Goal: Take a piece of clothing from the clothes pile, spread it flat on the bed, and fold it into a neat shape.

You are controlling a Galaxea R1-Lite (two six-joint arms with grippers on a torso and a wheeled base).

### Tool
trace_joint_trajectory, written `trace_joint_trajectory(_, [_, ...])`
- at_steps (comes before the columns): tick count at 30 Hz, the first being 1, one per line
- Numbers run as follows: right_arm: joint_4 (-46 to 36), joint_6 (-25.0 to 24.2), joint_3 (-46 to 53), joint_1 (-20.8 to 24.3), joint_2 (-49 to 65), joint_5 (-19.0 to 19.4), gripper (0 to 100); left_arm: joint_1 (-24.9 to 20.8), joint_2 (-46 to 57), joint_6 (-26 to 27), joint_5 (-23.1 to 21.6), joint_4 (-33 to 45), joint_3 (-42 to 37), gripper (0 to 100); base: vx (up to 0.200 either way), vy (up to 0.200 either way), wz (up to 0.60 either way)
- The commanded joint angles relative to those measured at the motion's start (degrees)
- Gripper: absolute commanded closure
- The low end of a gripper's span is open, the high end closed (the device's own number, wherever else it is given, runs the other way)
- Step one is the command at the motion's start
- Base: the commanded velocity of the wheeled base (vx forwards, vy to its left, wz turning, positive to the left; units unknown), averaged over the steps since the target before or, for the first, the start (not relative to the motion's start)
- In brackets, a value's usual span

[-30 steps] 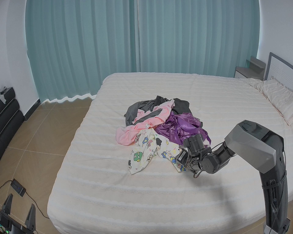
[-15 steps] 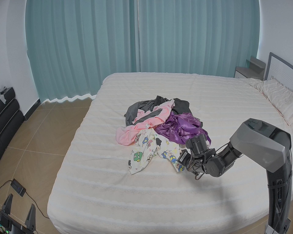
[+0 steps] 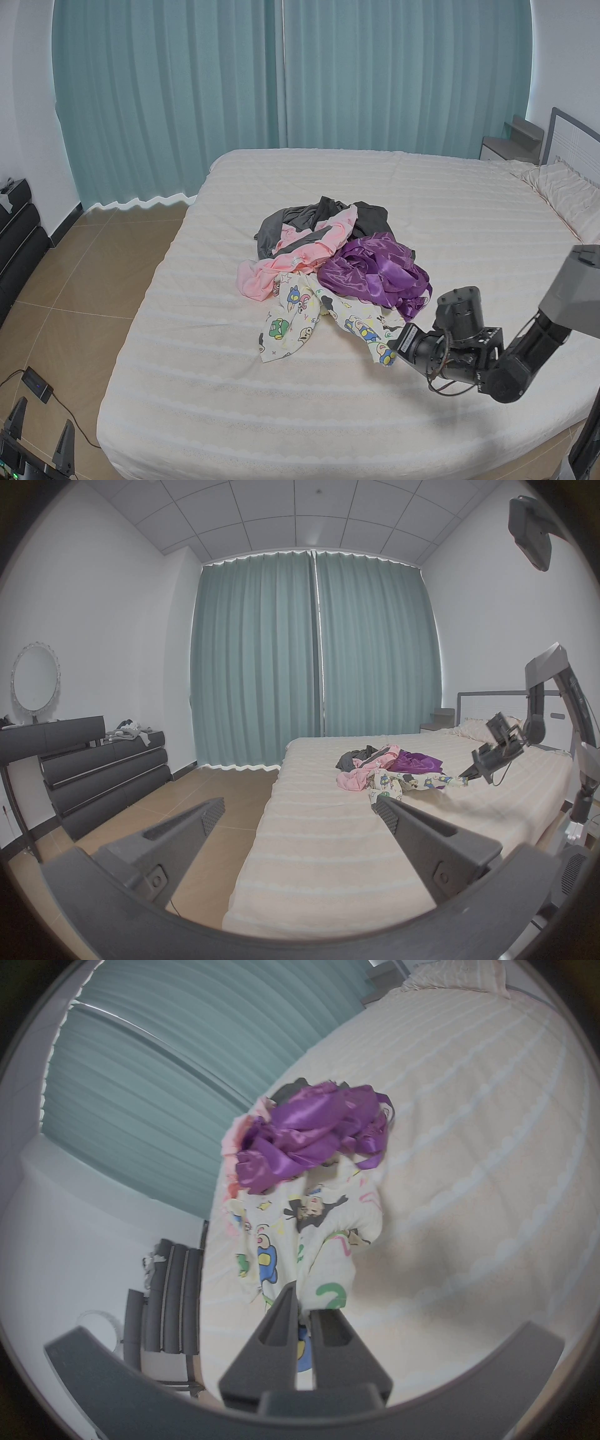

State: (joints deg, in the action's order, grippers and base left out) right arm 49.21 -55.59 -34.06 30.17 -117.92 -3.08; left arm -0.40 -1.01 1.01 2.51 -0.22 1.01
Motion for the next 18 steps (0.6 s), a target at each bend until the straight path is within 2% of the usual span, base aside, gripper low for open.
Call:
trace_joint_trajectory(1, [9.85, 1.8, 12.88, 0.24, 14.21, 4.58, 100, -0.04, 0.05, 0.04, -0.75, -3.03, 3.12, 0, 0.0, 0.0, 0.0])
trace_joint_trajectory(2, [11.34, 2.15, 13.58, -0.11, 15.44, 5.46, 100, -0.04, -3.65, -1.98, -0.58, -5.05, 8.66, 0, 0.0, 0.0, 0.0])
trace_joint_trajectory(3, [11.34, 2.15, 13.58, -0.11, 15.44, 5.46, 100, -0.04, -3.65, -1.98, -0.58, -5.05, 8.66, 0, 0.0, 0.0, 0.0])
trace_joint_trajectory(4, [12.75, 2.77, 13.58, -1.08, 17.02, 6.69, 100, -0.21, -11.91, -6.11, -0.4, -7.34, 16.74, 0, 0.0, 0.0, 0.0])
trace_joint_trajectory(5, [13.45, 3.47, 12.88, -2.05, 18.16, 7.39, 100, 0.23, -18.24, -7.96, -1.11, -8.31, 21.66, 0, 0.0, 0.0, 0.0])
trace_joint_trajectory(6, [13.63, 4.09, 12.0, -2.4, 18.87, 7.48, 100, -0.3, -20.61, -7.34, -1.63, -8.31, 23.16, 0, 0.0, 0.0, 0.0])
trace_joint_trajectory(7, [13.72, 4.52, 11.03, -2.49, 19.31, 7.48, 100, -0.74, -22.1, -6.55, -2.34, -8.31, 23.69, 0, 0.0, 0.0, 0.0])
trace_joint_trajectory(11, [13.54, 4.79, 5.85, -2.93, 23.53, 7.65, 100, -4.7, -31.07, -4.18, -11.83, -8.13, 21.4, 0, 0.0, 0.0, 0.0])
trace_joint_trajectory(13, [13.01, 4.88, 4.09, -2.13, 26.43, 8.36, 100, -6.54, -35.02, -2.59, -14.64, -8.13, 20.52, 0, 0.0, 0.0, 0.0])
trace_joint_trajectory(15, [12.57, 4.88, 3.74, -1.52, 28.1, 9.41, 100, -8.56, -38.71, -1.19, -15.78, -8.13, 19.99, 0, 0.0, 0.0, 0.0])
trace_joint_trajectory(18, [11.78, 5.23, 2.16, -0.38, 30.29, 10.99, 100, -15.95, -50.14, 0.57, -15.96, -9.18, 19.03, 0, 0.0, 0.0, 0.0])
